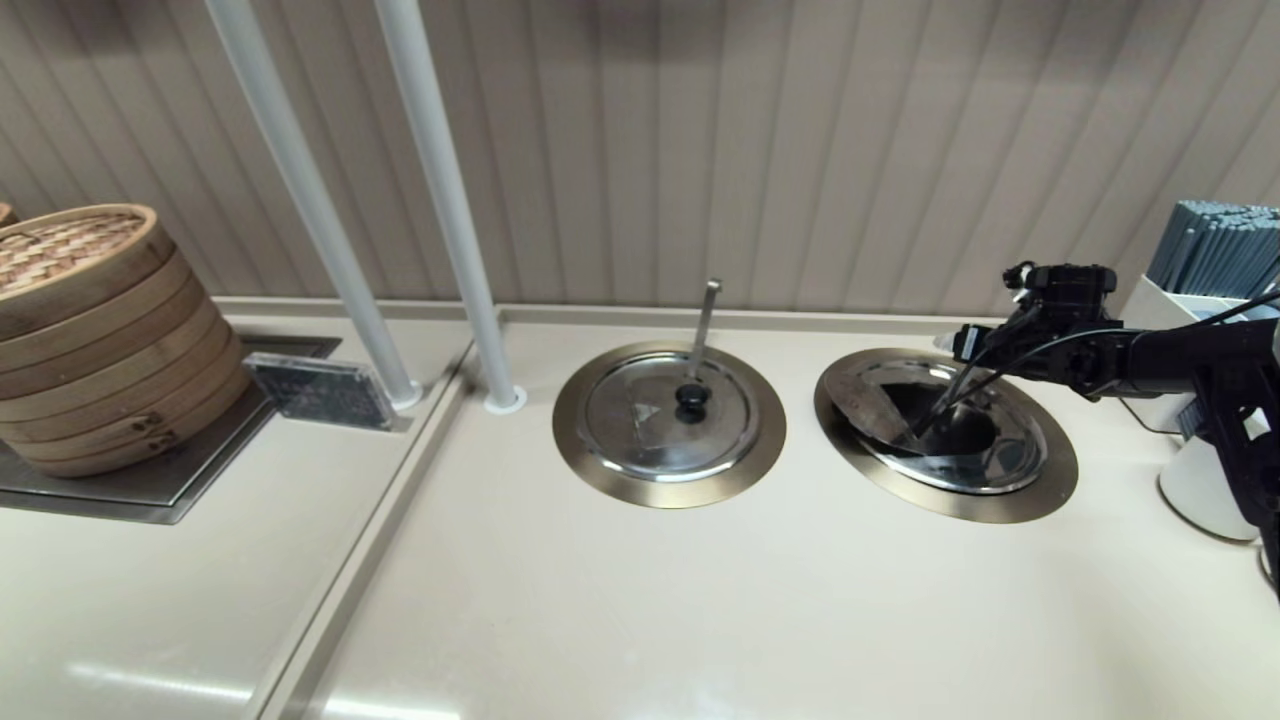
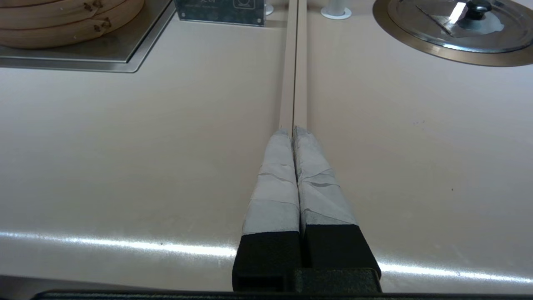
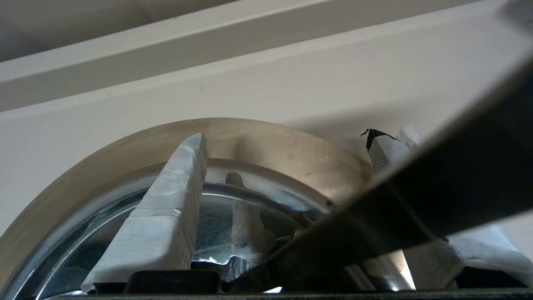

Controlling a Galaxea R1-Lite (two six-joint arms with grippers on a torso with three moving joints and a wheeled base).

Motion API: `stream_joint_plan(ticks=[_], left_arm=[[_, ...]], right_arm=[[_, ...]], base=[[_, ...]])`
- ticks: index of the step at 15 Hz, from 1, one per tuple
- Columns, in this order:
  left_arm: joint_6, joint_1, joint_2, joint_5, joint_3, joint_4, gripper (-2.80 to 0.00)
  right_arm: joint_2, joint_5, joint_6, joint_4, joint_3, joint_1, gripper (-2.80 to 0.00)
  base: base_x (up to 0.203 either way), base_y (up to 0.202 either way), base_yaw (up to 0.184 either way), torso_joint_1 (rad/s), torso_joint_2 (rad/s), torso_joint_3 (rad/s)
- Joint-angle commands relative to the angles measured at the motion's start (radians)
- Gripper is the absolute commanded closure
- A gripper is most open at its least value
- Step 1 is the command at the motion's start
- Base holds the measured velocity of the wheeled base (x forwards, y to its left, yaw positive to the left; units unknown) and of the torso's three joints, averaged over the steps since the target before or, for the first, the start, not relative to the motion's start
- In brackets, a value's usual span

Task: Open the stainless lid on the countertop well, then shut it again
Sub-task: Stir with a spoon

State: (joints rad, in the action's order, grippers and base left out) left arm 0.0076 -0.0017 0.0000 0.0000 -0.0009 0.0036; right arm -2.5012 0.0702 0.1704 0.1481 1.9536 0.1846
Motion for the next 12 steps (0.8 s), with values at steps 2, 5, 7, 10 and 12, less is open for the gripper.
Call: stream_joint_plan(ticks=[2,5,7,10,12], left_arm=[[0.000,0.000,0.000,0.000,-0.001,-0.001,0.00],[0.000,0.000,0.000,0.000,-0.001,0.001,0.00],[0.000,0.000,0.000,0.000,0.001,0.000,0.00],[0.000,0.000,0.000,0.000,0.000,0.000,0.00],[0.000,0.000,0.000,0.000,-0.001,0.000,0.00]], right_arm=[[-0.037,-0.003,0.006,0.006,0.008,-0.014,-2.80],[-0.056,-0.004,0.008,0.037,0.009,-0.017,-2.80],[-0.053,-0.006,0.008,0.067,0.010,-0.016,-2.80],[-0.047,-0.004,0.011,0.068,0.010,-0.016,-2.80],[-0.047,-0.004,0.011,0.068,0.010,-0.016,-2.80]], base=[[0.000,0.000,0.000,0.000,0.00,0.000],[0.000,0.000,0.000,0.000,0.00,0.000],[0.000,0.000,0.000,0.000,0.00,0.000],[0.000,0.000,0.000,0.000,0.00,0.000],[0.000,0.000,0.000,0.000,0.00,0.000]])
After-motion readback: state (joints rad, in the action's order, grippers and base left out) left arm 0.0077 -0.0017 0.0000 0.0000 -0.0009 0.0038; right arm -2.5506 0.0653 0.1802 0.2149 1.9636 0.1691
